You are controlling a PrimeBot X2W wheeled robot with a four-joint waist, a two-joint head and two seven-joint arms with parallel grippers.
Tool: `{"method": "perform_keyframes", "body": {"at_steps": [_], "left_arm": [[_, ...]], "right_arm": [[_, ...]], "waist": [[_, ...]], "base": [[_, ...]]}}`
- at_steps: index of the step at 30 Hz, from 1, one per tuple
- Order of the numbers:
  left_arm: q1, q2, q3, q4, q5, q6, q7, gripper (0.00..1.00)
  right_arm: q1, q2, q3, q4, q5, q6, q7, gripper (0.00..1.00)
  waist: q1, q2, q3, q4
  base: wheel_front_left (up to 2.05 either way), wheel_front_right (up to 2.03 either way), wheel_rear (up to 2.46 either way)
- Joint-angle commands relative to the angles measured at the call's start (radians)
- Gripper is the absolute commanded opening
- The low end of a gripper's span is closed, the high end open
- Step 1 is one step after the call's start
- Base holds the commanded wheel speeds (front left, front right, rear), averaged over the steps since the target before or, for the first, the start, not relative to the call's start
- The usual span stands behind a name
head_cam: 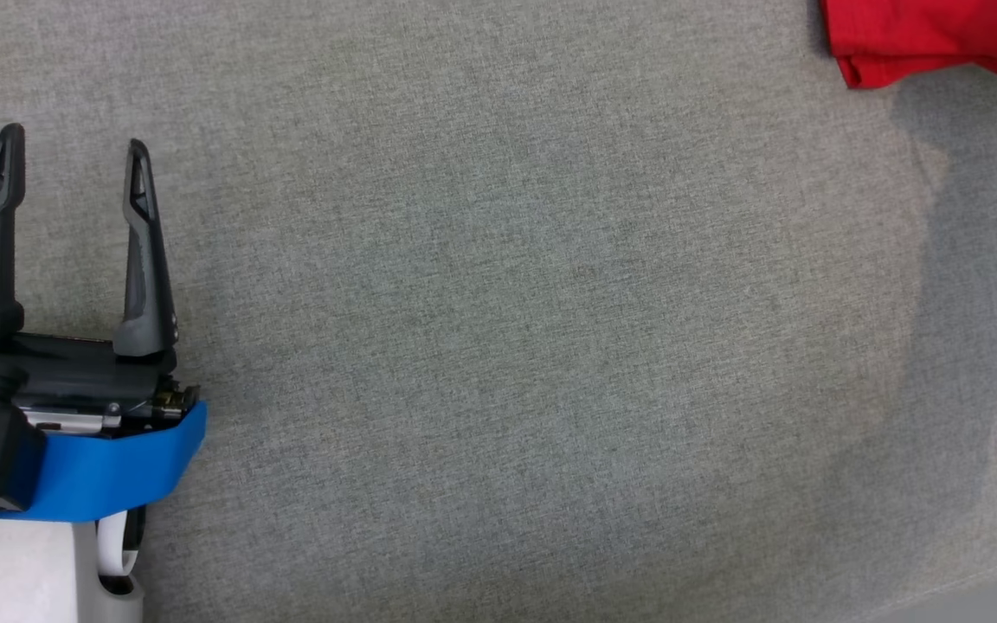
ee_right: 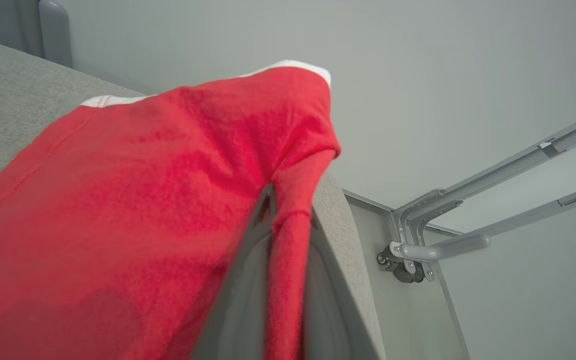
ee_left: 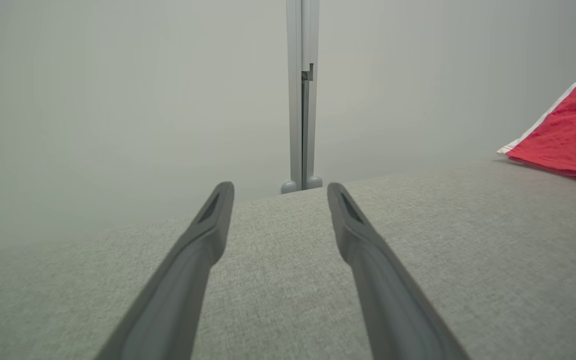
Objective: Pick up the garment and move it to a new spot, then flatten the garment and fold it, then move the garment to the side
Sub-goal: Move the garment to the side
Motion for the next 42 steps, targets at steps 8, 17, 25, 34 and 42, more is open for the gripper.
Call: {"method": "perform_keyframes", "body": {"at_steps": [8, 17, 25, 34, 42], "left_arm": [[-0.019, 0.009, 0.007, -0.002, -0.013, -0.003, -0.003, 1.0], [-0.004, -0.024, -0.003, 0.049, -0.028, 0.006, -0.002, 1.0], [0.074, -0.064, 0.02, 0.104, -0.043, 0.018, -0.003, 1.0], [0.179, -0.1, 0.055, 0.184, -0.064, 0.026, -0.002, 1.0], [0.236, -0.12, 0.067, 0.259, -0.074, 0.024, -0.003, 1.0]], "right_arm": [[-0.09, -0.002, -0.005, 0.084, -0.019, 0.0, -0.005, 0.49], [-0.08, -0.026, -0.096, 0.128, -0.122, 0.0, -0.05, 1.0], [0.147, 0.089, -0.201, -0.184, -0.144, 0.0, -0.053, 1.0], [0.489, 0.245, -0.193, -0.468, -0.107, 0.0, -0.052, 1.0], [0.78, 0.338, -0.261, -0.574, -0.048, 0.0, -0.053, 1.0]], "waist": [[-0.0001, -0.0002, 0.016, 0.011], [-0.0001, -0.0002, -0.067, 0.054], [-0.0001, -0.0002, -0.221, 0.096], [-0.0001, -0.0002, -0.372, 0.154], [-0.0001, -0.0002, -0.476, 0.205]], "base": [[0.0, 0.0, 0.0], [0.0, 0.0, 0.0], [0.0, 0.0, 0.0], [0.0, 0.0, 0.0], [0.0, 0.0, 0.0]]}}
